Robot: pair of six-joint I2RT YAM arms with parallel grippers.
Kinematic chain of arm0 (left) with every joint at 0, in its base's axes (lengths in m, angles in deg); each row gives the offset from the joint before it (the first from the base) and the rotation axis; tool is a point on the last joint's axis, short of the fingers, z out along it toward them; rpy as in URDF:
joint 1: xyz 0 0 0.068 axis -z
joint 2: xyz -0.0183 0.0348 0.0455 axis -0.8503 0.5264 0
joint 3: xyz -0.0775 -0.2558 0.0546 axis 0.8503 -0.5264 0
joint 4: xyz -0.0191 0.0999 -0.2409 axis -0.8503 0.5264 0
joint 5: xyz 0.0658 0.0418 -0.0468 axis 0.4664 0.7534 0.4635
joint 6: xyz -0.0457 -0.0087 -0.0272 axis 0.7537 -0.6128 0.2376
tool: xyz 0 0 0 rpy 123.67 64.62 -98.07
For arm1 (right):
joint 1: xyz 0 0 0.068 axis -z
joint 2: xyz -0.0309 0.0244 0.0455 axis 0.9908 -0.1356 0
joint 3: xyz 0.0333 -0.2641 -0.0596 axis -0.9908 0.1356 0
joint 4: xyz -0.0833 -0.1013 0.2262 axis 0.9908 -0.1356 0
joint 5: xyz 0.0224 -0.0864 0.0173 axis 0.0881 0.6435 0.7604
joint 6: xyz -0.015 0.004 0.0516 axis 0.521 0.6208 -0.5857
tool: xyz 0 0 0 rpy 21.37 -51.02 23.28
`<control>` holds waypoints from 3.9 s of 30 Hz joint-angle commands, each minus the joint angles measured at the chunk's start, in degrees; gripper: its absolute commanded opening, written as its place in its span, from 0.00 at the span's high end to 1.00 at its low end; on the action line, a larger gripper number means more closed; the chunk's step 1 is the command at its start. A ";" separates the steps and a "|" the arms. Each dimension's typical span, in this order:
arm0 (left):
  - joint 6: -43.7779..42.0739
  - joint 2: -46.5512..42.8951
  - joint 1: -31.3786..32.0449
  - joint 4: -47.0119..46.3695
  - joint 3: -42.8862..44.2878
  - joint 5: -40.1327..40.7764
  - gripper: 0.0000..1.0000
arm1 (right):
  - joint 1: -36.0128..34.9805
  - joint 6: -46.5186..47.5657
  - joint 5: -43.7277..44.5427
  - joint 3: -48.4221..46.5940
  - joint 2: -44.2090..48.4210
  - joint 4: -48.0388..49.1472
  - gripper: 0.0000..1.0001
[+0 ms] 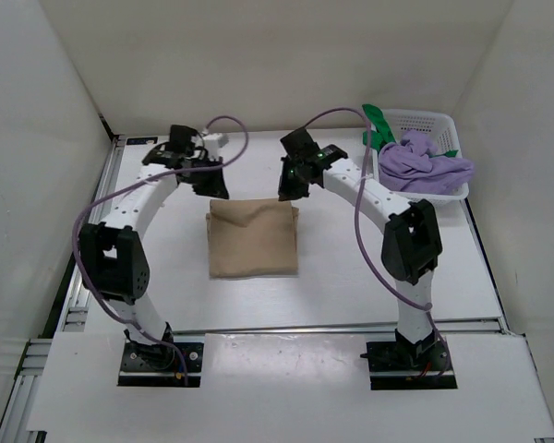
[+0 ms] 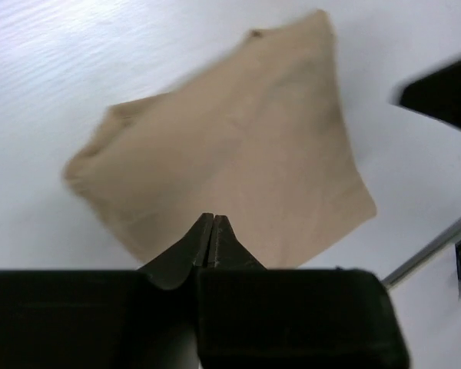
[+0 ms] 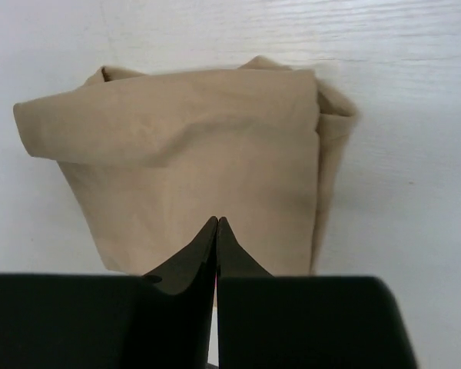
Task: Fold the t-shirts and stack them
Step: Fold the long partially folded tshirt into a neat square, then put the neatly folded tshirt into the corner of the board with the left arm
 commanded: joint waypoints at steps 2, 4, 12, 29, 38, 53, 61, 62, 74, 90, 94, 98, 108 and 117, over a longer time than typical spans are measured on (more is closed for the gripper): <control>-0.49 1.01 6.28 -1.55 -3.84 6.25 0.90 | 1.20 -1.92 -3.66 -3.63 -7.04 0.85 1.00; -0.49 4.35 6.90 -1.55 -3.06 9.50 0.90 | 1.20 -2.98 -4.80 -6.18 -10.47 0.85 1.00; -0.49 13.15 3.65 -2.08 6.61 10.48 0.90 | 5.33 -10.36 -2.79 -6.80 -15.93 6.38 1.00; -0.49 16.94 -2.58 -2.08 13.56 8.21 0.42 | 8.23 -5.55 2.30 -3.03 -9.19 4.19 1.00; -0.49 0.94 -5.93 -1.46 -5.31 3.28 0.19 | 4.72 -4.48 4.86 12.79 3.93 1.29 0.83; -0.49 8.39 -3.64 0.82 -15.62 -0.41 0.28 | -3.63 -7.37 6.17 27.82 14.56 0.15 0.82; -0.49 13.15 -2.24 1.87 -13.78 -2.52 0.90 | -3.64 -8.52 11.80 31.52 21.86 -1.96 0.80; -0.49 13.76 -2.24 1.88 -12.99 -3.22 0.90 | -3.64 -8.52 12.58 31.52 22.74 -2.66 0.80; -0.49 17.45 -12.51 5.04 1.84 4.41 0.90 | 0.49 -7.64 16.45 28.80 25.12 -7.06 0.80; -0.49 31.95 -27.53 1.53 25.06 25.78 0.90 | 2.96 -4.74 17.52 23.00 19.59 -10.57 0.76; -0.49 31.96 -31.06 0.30 26.31 24.55 0.90 | 2.96 -4.22 16.90 20.63 17.48 -10.58 0.76; -0.49 30.56 -31.68 0.30 26.83 27.17 0.90 | 2.96 -4.22 15.76 20.09 16.94 -10.58 0.76; -0.49 16.24 -25.71 -8.65 9.18 38.67 0.28 | 1.90 -4.74 14.17 20.71 17.56 -10.58 0.76; -0.49 11.14 -17.10 -13.06 2.05 43.54 0.30 | 0.14 -5.80 13.03 21.76 18.09 -11.11 0.76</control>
